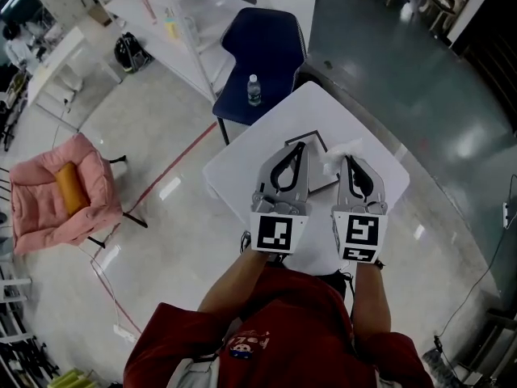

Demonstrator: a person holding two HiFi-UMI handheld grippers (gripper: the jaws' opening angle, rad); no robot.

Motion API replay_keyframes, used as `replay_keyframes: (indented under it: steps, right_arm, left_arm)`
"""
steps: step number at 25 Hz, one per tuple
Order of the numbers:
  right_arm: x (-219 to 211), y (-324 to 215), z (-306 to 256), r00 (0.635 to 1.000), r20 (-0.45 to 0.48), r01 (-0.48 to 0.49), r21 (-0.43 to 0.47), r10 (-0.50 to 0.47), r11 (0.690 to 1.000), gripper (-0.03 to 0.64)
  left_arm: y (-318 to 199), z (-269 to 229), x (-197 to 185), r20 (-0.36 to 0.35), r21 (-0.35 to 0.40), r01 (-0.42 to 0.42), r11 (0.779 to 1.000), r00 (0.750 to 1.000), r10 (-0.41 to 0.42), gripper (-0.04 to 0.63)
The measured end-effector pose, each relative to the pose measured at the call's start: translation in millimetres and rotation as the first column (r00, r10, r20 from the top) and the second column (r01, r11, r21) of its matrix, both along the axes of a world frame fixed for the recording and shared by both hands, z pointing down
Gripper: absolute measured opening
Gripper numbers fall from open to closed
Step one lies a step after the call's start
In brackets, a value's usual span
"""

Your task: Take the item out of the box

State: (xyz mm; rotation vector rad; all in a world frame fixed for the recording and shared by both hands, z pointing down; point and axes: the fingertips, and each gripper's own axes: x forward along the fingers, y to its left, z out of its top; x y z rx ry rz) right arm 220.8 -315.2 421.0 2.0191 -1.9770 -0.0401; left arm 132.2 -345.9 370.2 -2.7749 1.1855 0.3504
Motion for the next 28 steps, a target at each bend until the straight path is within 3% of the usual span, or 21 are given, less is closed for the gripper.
replay_keyframes:
  steps: [8, 15, 28]
  right_arm:
    - [7, 21, -27, 0.998, 0.053, -0.041, 0.157, 0.033, 0.987, 0.003]
    - [10, 39, -45, 0.990, 0.127, -0.091, 0.283, 0.057, 0.955, 0.003]
    - [4, 53, -58, 0.986, 0.148, -0.125, 0.346, 0.078, 0.930, 0.002]
  left_arm:
    - [19, -5, 7, 0.016, -0.008, 0.010, 1.000, 1.000, -0.010, 0.002]
    - [27, -12, 3, 0.001, 0.005, 0.009, 1.000, 1.000, -0.009, 0.002]
    - [36, -25, -10, -0.036, 0.035, 0.016, 0.999, 0.999, -0.015, 0.002]
